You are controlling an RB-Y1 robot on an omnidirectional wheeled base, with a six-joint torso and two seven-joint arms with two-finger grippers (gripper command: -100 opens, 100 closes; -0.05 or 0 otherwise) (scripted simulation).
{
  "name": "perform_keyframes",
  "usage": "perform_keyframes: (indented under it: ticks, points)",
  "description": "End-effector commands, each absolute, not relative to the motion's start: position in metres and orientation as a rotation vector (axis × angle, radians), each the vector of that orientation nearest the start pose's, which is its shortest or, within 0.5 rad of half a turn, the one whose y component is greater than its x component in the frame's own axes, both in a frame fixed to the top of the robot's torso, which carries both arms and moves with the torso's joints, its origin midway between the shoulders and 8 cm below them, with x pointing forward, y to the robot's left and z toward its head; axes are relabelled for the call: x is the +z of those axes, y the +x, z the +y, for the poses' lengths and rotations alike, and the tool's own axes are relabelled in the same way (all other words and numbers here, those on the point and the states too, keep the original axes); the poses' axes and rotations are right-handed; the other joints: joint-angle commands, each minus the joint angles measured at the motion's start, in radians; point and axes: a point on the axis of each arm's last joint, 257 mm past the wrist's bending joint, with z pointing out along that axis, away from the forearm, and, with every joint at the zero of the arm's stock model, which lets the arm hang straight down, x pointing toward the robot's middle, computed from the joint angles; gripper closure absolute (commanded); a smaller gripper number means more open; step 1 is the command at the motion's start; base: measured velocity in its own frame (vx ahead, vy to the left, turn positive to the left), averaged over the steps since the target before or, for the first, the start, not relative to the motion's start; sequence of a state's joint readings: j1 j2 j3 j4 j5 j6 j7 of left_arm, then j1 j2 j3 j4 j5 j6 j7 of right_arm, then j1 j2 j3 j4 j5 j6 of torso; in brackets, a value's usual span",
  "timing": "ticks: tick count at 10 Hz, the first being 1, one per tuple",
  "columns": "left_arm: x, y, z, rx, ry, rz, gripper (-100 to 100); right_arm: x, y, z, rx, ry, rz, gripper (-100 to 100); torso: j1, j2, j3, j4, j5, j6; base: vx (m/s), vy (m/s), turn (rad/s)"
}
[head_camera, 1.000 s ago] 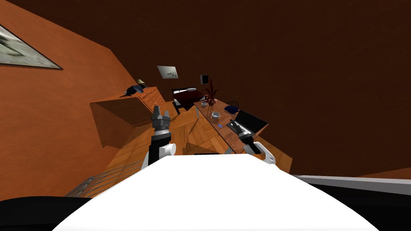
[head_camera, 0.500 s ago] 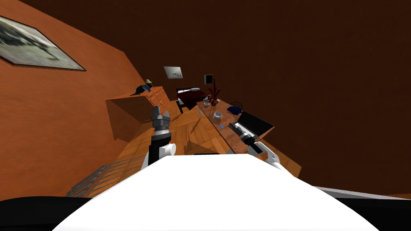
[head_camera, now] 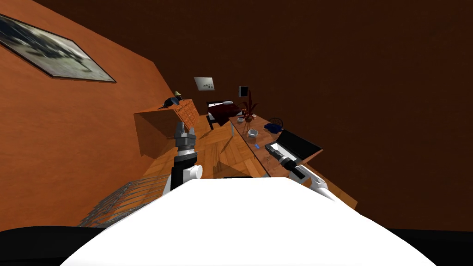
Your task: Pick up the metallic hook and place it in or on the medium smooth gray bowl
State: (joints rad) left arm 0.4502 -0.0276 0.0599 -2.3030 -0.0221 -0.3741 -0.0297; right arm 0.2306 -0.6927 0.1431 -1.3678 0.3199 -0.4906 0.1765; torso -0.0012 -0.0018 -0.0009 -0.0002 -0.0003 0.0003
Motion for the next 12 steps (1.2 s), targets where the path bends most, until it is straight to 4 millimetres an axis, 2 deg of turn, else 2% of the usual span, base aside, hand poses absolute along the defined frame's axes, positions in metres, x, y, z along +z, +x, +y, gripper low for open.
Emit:
perform_keyframes:
  ticks: [1, 2, 7, 10, 11, 12]
  points:
    - [0.027, 0.359, 0.298, -1.204, -0.696, 0.641, 0, -0.342, 0.413, -0.376, 0.51, 0.095, 1.873, -100, 0.0, 0.0, 0.0, 0.0, 0.0, 0.0, 0.008, -0.006, 0.208]
    - [0.027, 0.359, 0.298, -1.204, -0.696, 0.641, 0, -0.343, 0.413, -0.377, 0.51, 0.096, 1.874, -100, 0.0, 0.0, 0.0, 0.0, 0.0, 0.0, 0.007, -0.008, 0.044]
    - [0.027, 0.359, 0.298, -1.204, -0.696, 0.641, 0, -0.411, 0.362, -0.437, 0.284, -0.096, 2.129, -100, 0.002, -0.001, -0.001, 0.0, 0.0, 0.0, 0.016, 0.011, 0.151]
    - [0.027, 0.359, 0.298, -1.203, -0.696, 0.641, 0, -0.421, 0.351, -0.448, 0.248, -0.132, 2.171, -100, 0.002, -0.001, 0.0, 0.0, 0.0, 0.0, 0.013, 0.014, 0.048]
    - [0.027, 0.359, 0.298, -1.203, -0.696, 0.642, 0, -0.438, 0.33, -0.467, 0.185, -0.197, 2.244, -100, 0.002, 0.0, 0.0, 0.0, 0.0, 0.001, 0.02, 0.028, 0.169]
    - [0.027, 0.359, 0.298, -1.204, -0.696, 0.641, 0, -0.438, 0.33, -0.467, 0.185, -0.197, 2.244, -100, 0.003, -0.001, 0.0, 0.0, 0.001, 0.0, 0.021, 0.021, 0.075]
